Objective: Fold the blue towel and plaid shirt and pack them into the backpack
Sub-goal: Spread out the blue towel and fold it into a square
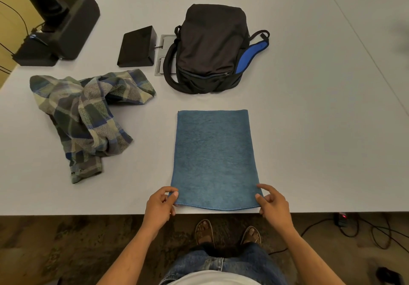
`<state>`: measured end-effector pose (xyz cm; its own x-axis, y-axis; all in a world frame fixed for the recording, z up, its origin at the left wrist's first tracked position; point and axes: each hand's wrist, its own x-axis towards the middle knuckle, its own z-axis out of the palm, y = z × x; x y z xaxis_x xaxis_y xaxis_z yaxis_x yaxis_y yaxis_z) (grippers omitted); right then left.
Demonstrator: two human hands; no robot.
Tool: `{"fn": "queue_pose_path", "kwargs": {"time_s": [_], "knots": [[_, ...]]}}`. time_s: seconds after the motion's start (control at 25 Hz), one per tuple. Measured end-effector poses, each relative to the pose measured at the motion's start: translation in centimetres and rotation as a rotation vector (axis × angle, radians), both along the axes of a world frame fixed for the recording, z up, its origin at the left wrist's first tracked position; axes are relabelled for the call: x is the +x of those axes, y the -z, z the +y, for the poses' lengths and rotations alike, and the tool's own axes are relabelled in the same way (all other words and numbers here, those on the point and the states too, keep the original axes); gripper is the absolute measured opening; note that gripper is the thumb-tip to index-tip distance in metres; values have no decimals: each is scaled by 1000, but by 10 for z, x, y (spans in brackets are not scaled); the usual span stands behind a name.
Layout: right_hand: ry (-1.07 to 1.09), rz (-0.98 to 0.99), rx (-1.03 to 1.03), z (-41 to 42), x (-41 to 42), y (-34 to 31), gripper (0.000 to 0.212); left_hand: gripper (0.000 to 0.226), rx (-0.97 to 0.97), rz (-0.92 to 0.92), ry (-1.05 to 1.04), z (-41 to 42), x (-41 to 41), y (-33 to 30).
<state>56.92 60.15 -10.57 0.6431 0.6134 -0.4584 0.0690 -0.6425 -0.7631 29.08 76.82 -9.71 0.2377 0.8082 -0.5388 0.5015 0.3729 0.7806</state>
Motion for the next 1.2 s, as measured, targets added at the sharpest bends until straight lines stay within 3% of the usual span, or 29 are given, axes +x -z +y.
{"fn": "queue_pose_path", "kwargs": {"time_s": [0.12,0.24,0.44,0.76,0.88,1.2], "knots": [[80,78,48,9,6,-8,15,21,-71,-124,-89,14,3,-4],[159,175,110,18,14,-20,29,36,-102,-209,-91,31,4,-10],[118,195,164,32,30,-35,28,34,-38,-252,-2,52,13,-21],[57,13,168,82,65,-34,10,5,181,-43,-35,93,44,-24],[40,-32,167,107,81,-28,14,12,231,22,-61,115,61,-22],[7,67,171,167,110,-14,19,20,183,2,-97,170,109,-10]]}}
